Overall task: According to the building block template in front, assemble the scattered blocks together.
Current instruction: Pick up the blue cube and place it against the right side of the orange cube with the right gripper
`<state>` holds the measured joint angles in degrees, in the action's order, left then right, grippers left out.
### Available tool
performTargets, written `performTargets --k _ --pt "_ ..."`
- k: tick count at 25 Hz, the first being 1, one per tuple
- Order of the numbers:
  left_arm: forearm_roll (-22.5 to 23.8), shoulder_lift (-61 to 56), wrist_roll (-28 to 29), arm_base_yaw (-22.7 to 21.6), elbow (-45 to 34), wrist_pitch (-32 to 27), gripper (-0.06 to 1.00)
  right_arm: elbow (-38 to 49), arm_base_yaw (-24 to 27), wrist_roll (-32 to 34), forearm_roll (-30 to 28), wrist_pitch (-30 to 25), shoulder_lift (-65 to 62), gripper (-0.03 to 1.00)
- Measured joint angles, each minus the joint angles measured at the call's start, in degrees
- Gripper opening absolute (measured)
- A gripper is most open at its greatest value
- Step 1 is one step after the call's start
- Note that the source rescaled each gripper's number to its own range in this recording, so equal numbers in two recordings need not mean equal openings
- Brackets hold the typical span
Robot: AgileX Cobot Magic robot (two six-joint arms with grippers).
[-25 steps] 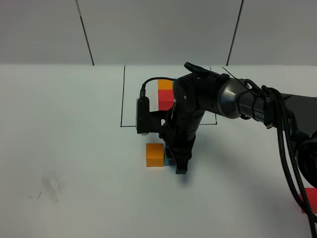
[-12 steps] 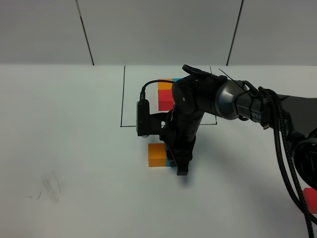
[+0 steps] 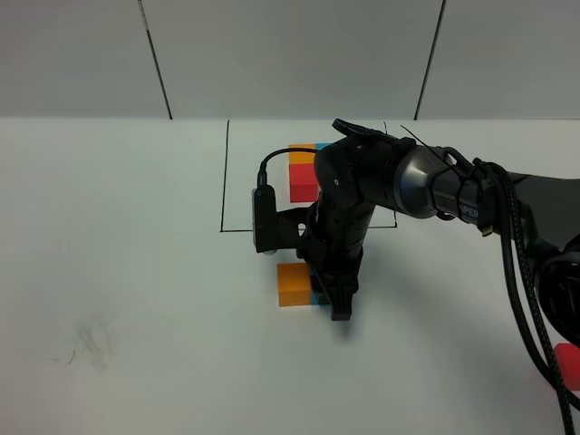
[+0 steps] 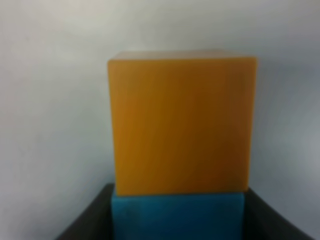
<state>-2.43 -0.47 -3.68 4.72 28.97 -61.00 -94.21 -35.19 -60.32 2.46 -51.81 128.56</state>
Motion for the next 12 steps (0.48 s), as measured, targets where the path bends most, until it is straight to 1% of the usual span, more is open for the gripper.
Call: performTargets --k 12 --pt "0.0 0.0 0.0 0.0 0.0 0.0 0.98 -0.54 0.0 -0.15 -0.22 -0.18 0.07 0.26"
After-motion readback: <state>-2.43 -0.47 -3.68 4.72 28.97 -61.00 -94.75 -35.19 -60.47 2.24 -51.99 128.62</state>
